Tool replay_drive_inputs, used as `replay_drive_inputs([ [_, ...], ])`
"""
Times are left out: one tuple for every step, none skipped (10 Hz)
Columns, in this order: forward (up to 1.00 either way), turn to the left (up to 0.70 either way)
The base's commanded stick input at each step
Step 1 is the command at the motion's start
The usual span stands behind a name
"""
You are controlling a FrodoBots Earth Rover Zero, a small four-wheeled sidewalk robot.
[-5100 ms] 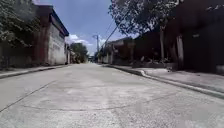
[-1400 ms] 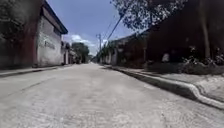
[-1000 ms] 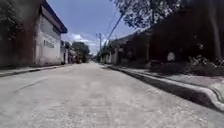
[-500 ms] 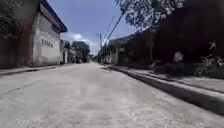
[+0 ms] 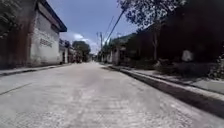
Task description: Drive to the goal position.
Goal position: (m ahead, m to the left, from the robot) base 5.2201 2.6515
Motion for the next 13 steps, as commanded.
replay_drive_inputs([
  [1.0, 0.02],
  [1.0, 0.02],
  [1.0, 0.03],
  [1.0, 0.03],
  [1.0, 0.03],
  [1.0, 0.03],
  [1.0, 0.03],
  [1.0, 0.03],
  [1.0, 0.03],
  [1.0, 0.03],
  [1.0, 0.03],
  [1.0, 0.03],
  [1.0, 0.03],
])
